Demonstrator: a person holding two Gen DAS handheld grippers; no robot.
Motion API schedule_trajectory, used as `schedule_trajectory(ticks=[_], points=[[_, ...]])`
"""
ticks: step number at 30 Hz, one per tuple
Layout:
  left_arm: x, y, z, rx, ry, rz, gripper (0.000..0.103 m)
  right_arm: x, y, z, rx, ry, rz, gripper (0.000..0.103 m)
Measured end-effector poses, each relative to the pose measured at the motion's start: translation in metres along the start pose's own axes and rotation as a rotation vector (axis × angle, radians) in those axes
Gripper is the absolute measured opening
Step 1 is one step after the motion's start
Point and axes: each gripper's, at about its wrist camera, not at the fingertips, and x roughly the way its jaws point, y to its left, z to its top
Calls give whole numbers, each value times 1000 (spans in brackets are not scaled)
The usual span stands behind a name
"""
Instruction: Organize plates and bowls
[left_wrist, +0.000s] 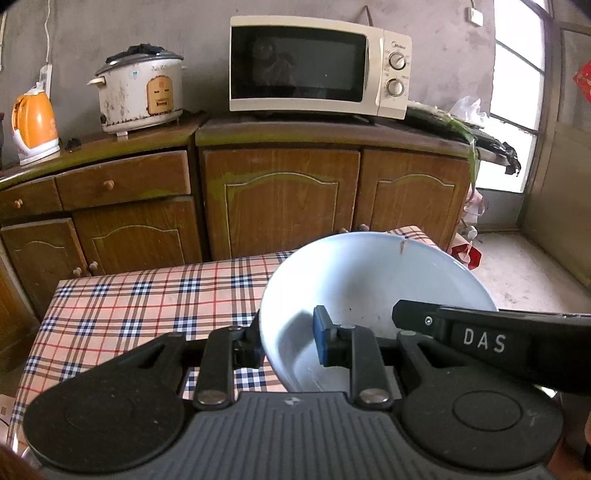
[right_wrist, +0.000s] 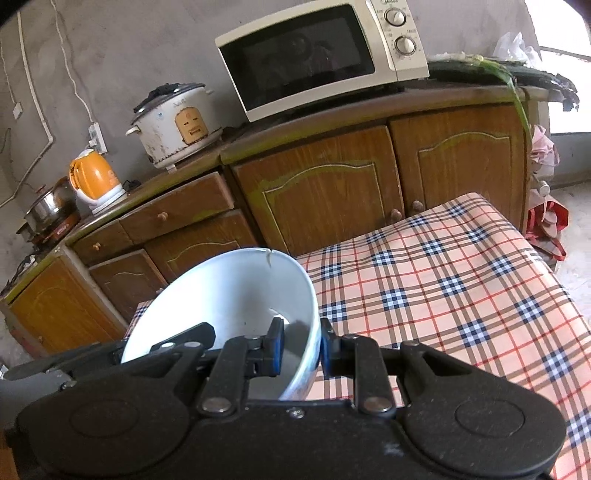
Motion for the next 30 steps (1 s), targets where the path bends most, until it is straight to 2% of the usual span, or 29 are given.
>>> schedule_trajectory(ticks=[14,30], points=[[-31,-11,-11,17,-31,2,24,-41,5,-15,-12,-32,-2,26],[-53,-18,-21,33,-55,1,24,-69,5,-26,-22,-56,-2,26]])
